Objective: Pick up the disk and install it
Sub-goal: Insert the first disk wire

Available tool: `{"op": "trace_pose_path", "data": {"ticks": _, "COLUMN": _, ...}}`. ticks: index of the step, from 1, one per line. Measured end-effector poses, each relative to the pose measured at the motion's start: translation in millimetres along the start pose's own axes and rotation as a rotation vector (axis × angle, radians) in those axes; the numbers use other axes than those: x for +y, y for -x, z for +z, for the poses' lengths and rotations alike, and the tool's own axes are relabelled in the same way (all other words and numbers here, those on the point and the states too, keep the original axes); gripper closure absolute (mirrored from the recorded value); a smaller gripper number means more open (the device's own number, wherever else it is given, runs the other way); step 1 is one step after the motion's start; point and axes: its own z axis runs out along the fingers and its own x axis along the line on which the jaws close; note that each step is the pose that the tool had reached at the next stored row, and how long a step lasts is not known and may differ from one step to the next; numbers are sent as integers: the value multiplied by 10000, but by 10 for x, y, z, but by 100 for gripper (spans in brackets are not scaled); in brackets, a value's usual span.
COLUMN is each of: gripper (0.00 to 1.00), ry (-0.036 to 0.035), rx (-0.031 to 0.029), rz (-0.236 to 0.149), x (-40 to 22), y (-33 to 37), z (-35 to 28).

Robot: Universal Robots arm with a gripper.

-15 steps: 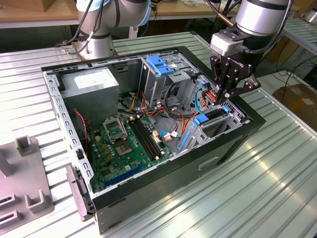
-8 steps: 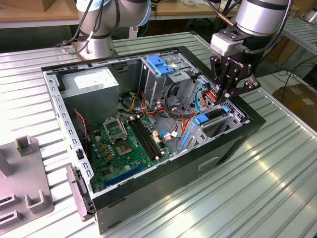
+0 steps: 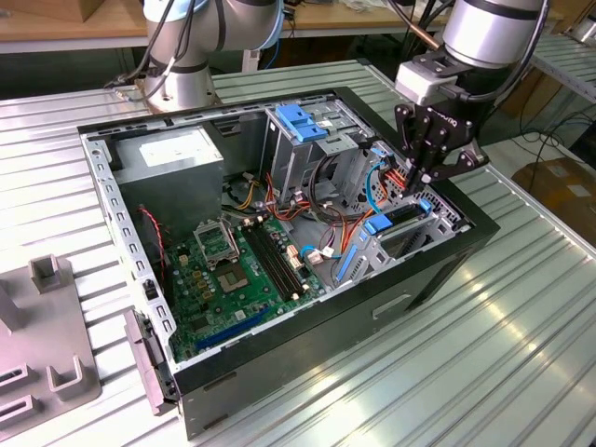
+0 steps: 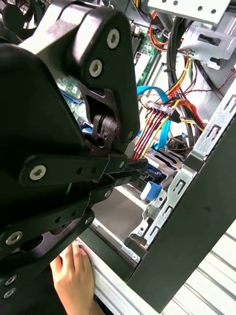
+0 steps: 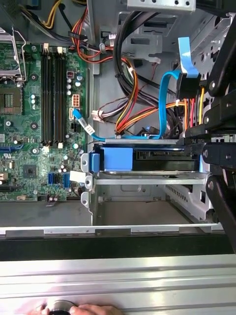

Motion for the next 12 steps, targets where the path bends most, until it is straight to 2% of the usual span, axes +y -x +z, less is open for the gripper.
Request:
{"op": "trace_pose_path", "data": {"ticks": 3, "gripper": 84, "ry": 4, "rx": -89, "rz": 73, "x": 1, "y": -19, "z": 7}}
{"op": "trace_pose_path", "data": {"ticks": 7, "gripper": 84, "ry": 6, "rx": -184, "rz": 106, "x": 1, "y": -91, "z": 19}}
{"op": "trace_pose_path", "data": {"ticks": 11, "gripper": 84, "ry": 7, "rx": -500, "rz": 134, "x": 2, "y": -135, "z": 34}}
{"op": "trace_pose_path", "data": {"ticks": 12, "gripper": 84, "ry": 7, "rx": -537, "rz": 135, "x": 3, "y": -140, "z": 37}}
